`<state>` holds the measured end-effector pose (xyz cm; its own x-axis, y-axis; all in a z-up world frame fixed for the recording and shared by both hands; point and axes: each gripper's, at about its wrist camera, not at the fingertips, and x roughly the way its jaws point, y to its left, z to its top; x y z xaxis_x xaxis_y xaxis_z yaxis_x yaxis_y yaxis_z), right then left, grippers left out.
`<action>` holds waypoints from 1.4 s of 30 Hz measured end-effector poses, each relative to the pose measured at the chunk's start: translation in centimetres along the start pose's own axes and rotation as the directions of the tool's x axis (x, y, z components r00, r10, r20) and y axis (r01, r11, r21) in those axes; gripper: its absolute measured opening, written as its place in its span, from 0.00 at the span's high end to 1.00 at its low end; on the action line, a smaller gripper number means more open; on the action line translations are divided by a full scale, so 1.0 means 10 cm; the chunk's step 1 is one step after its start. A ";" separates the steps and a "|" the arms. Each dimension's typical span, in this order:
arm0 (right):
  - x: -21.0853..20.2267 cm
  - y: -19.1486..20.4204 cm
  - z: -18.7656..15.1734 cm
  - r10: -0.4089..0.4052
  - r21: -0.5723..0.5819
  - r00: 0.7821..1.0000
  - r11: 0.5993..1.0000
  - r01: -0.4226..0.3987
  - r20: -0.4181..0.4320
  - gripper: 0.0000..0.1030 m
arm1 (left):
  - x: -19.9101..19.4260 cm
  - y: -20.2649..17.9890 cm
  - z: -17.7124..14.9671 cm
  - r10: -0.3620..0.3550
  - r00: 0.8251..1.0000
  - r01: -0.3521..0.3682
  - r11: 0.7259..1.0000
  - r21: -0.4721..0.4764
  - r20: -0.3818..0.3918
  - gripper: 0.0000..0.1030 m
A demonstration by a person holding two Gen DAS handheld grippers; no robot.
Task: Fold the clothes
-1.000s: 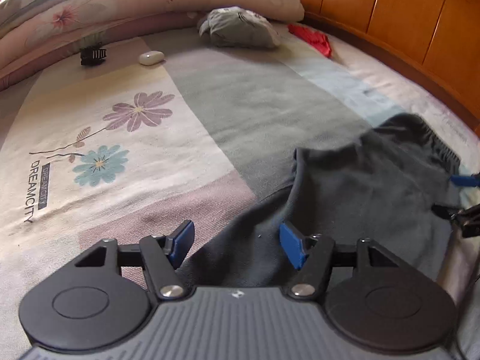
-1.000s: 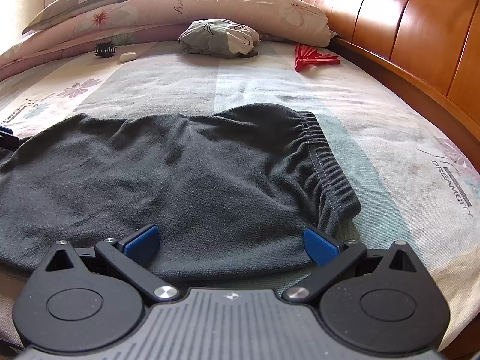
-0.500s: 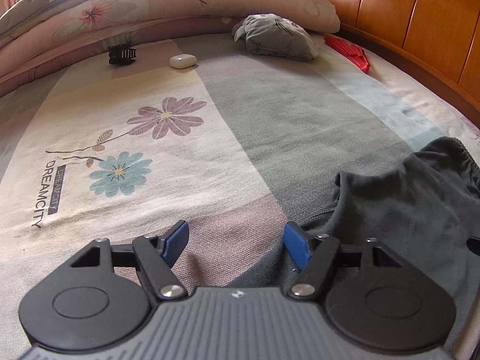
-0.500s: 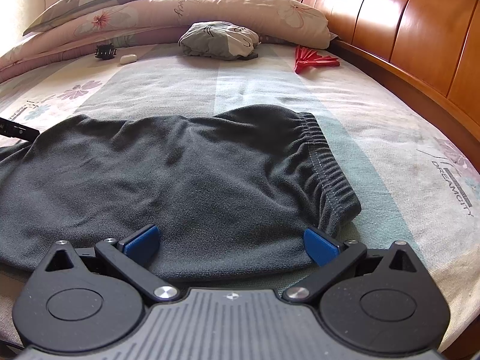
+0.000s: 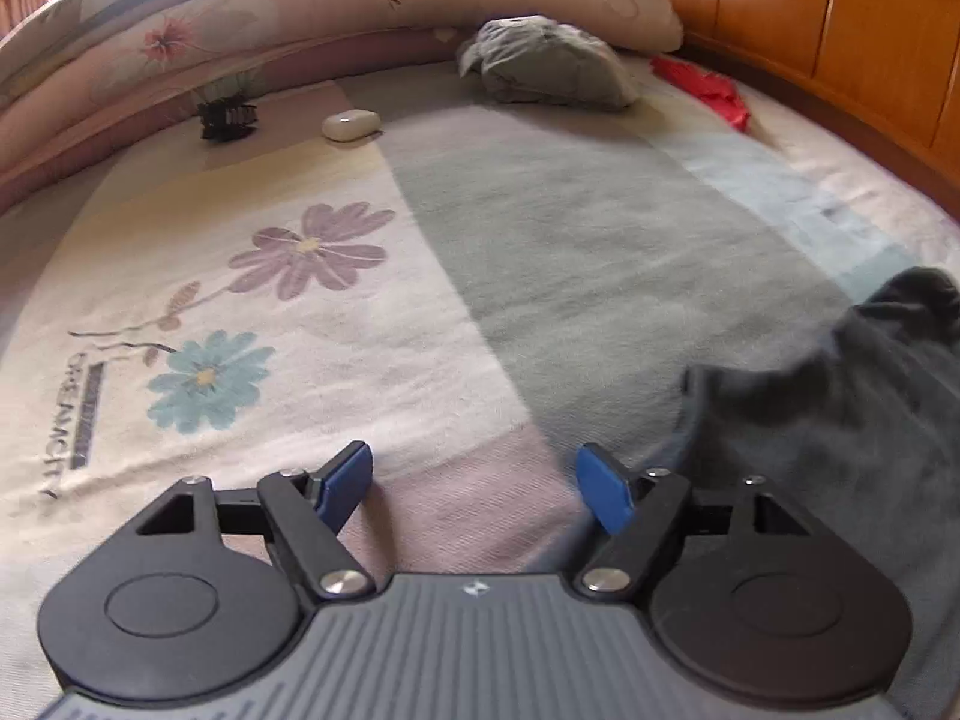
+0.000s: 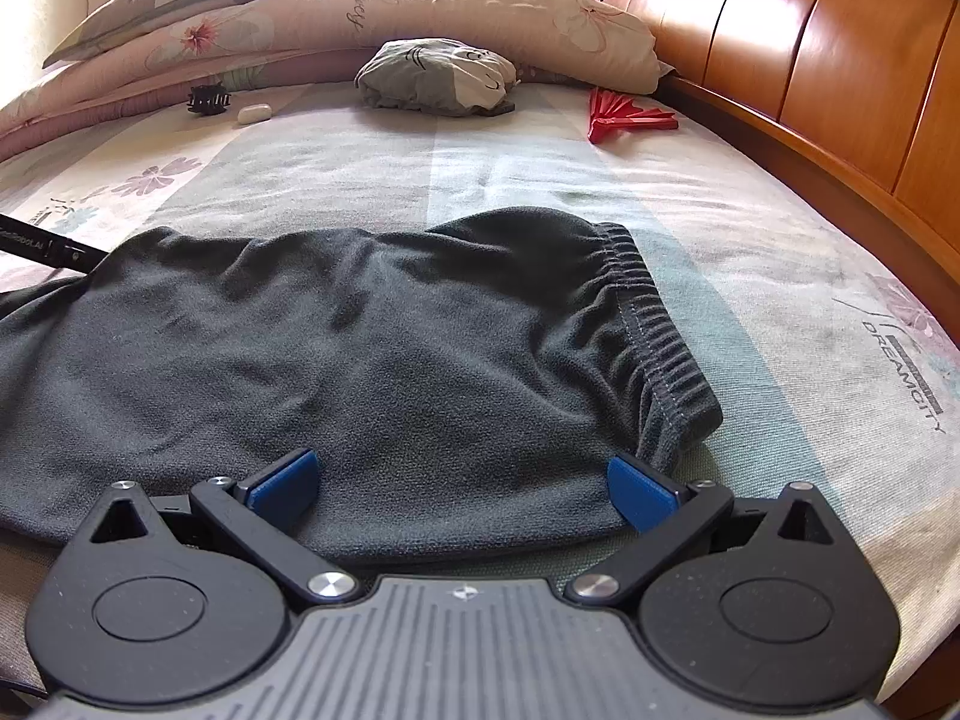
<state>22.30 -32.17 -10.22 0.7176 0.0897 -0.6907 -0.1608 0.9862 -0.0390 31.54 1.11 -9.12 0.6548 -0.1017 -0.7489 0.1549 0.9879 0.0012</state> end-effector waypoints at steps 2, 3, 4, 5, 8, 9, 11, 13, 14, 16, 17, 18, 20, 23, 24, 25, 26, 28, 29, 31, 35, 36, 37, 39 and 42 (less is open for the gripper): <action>0.00 0.01 0.01 -0.004 0.000 1.000 1.000 0.004 -0.006 0.00 | -0.05 0.09 0.03 -0.008 1.000 0.008 0.999 -0.041 -0.004 0.34; -0.01 0.01 0.02 -0.005 0.000 1.000 1.000 0.005 -0.012 0.00 | -0.11 0.12 0.04 -0.019 1.000 0.020 0.998 -0.054 0.005 0.34; -0.02 0.02 0.04 -0.005 0.000 1.000 1.000 0.005 -0.018 0.00 | -0.21 0.14 0.02 -0.034 0.999 0.035 0.998 -0.056 0.022 0.34; -0.04 0.03 0.05 -0.005 -0.002 1.000 1.000 0.005 -0.024 0.00 | -0.32 0.14 0.00 -0.044 0.999 0.045 0.998 -0.050 0.032 0.34; -0.16 0.09 0.13 0.028 0.012 1.000 1.000 -0.028 0.003 0.00 | -0.67 0.12 -0.11 -0.123 0.992 0.124 0.991 -0.041 0.026 0.32; -0.21 0.14 0.16 0.051 0.013 0.998 0.999 -0.052 0.024 0.00 | -0.77 0.11 -0.17 -0.151 0.988 0.151 0.988 -0.040 0.021 0.31; -0.29 0.28 0.21 0.105 0.004 0.993 0.994 -0.105 0.056 0.00 | -0.93 0.08 -0.32 -0.203 0.979 0.203 0.978 -0.043 0.004 0.28; -0.27 0.46 0.24 0.153 -0.029 0.987 0.988 -0.152 0.050 0.00 | -1.01 0.04 -0.49 -0.226 0.974 0.225 0.973 -0.046 -0.020 0.28; -0.23 0.55 0.23 0.161 -0.054 0.986 0.986 -0.159 0.034 0.00 | -1.02 0.02 -0.59 -0.223 0.974 0.222 0.974 -0.043 -0.032 0.28; -0.13 0.77 0.18 0.161 -0.118 0.987 0.980 -0.161 -0.010 0.00 | -1.01 0.00 -0.79 -0.209 0.976 0.205 0.977 -0.063 -0.060 0.28; -0.09 0.84 0.14 0.156 -0.139 0.987 0.978 -0.158 -0.029 0.00 | -1.00 0.00 -0.89 -0.200 0.977 0.195 0.978 -0.076 -0.074 0.28; -0.07 0.90 0.10 0.147 -0.154 0.988 0.976 -0.152 -0.044 0.00 | -1.02 0.00 -0.99 -0.190 0.979 0.185 0.980 -0.080 -0.072 0.28; -0.07 0.89 0.02 0.151 -0.113 0.988 0.982 -0.153 -0.030 0.00 | -1.10 -0.02 -1.15 -0.168 0.985 0.165 0.984 -0.067 -0.042 0.27; -0.08 0.82 -0.01 0.169 -0.062 0.985 0.983 -0.171 -0.031 0.00 | -1.23 -0.02 -1.20 -0.151 0.988 0.149 0.987 -0.055 -0.032 0.26; -0.08 0.83 -0.02 0.166 -0.067 0.986 0.984 -0.168 -0.033 0.00 | -1.26 -0.01 -1.19 -0.149 0.989 0.147 0.988 -0.056 -0.025 0.26; -0.08 0.84 -0.02 0.162 -0.073 0.986 0.984 -0.165 -0.036 0.00 | -1.29 0.01 -1.17 -0.144 0.989 0.143 0.988 -0.062 -0.016 0.26; -0.09 0.85 -0.02 0.157 -0.074 0.987 0.984 -0.160 -0.038 0.00 | -1.30 0.03 -1.16 -0.138 0.990 0.137 0.988 -0.077 -0.006 0.25; -0.09 0.86 -0.02 0.147 -0.071 0.988 0.986 -0.149 -0.039 0.00 | -1.29 0.09 -1.17 -0.137 0.990 0.135 0.983 -0.126 -0.011 0.23; -0.09 0.87 -0.02 0.144 -0.068 0.989 0.987 -0.146 -0.038 0.00 | -1.28 0.11 -1.20 -0.144 0.989 0.140 0.979 -0.147 -0.021 0.22; -0.10 0.86 -0.03 0.144 -0.065 0.989 0.987 -0.146 -0.038 0.00 | -1.29 0.16 -1.27 -0.161 0.986 0.152 0.972 -0.179 -0.037 0.22; -0.09 0.86 -0.02 0.144 -0.063 0.988 0.987 -0.147 -0.047 0.00 | -1.43 0.36 -1.30 -0.172 0.985 0.161 0.957 -0.242 -0.027 0.21; -0.09 0.86 -0.01 0.142 -0.063 0.989 0.987 -0.145 -0.050 0.00 | -1.47 0.43 -1.29 -0.154 0.988 0.145 0.956 -0.255 -0.014 0.20; -0.09 0.86 -0.01 0.140 -0.062 0.989 0.988 -0.143 -0.053 0.00 | -1.50 0.51 -1.29 -0.125 0.992 0.119 0.957 -0.265 -0.007 0.19; -0.09 0.87 -0.01 0.136 -0.060 0.989 0.988 -0.139 -0.053 0.00 | -1.51 0.66 -1.34 -0.081 0.996 0.069 0.952 -0.300 -0.026 0.18; -0.10 0.88 -0.02 0.128 -0.055 0.990 0.990 -0.131 -0.054 0.00 | -1.53 0.85 -1.53 -0.079 0.995 0.053 0.933 -0.357 -0.058 0.18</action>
<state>20.00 -23.66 -10.01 0.6535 0.2078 -0.7279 -0.2903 0.9569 0.0125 11.51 12.81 -7.82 0.5965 -0.1727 -0.7838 -0.0848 0.9575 -0.2756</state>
